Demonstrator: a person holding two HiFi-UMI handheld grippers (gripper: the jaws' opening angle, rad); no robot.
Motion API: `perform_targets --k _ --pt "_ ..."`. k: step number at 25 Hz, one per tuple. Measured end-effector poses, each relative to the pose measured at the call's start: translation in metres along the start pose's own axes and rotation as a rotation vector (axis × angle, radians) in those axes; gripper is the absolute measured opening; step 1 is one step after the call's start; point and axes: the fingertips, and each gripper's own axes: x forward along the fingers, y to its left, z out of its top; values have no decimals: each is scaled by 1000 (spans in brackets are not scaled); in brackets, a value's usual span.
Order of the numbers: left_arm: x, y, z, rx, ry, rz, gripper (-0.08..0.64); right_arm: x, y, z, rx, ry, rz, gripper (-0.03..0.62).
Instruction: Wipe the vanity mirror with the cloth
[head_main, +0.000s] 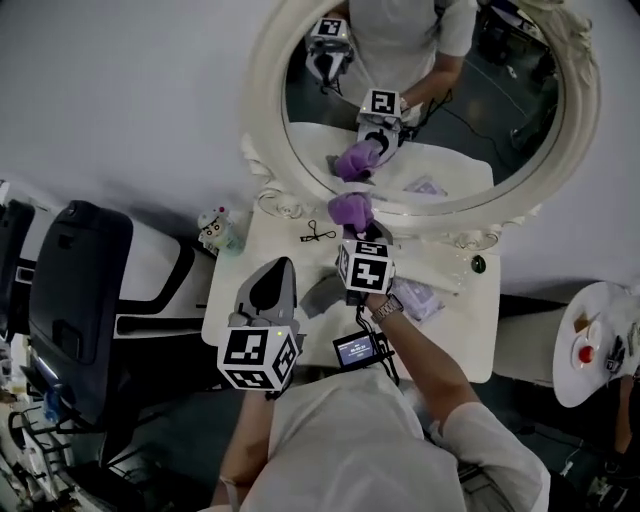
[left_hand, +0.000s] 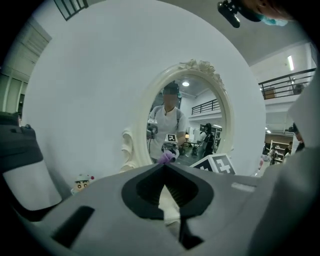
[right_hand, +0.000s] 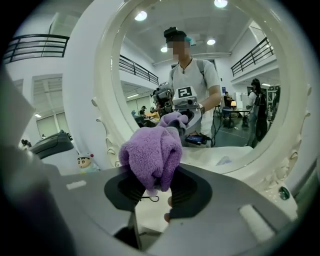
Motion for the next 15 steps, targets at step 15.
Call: perform_targets --k 15 --pt "23 -11 -22 -10 54 0 2 12 -42 -30 72 65 -35 120"
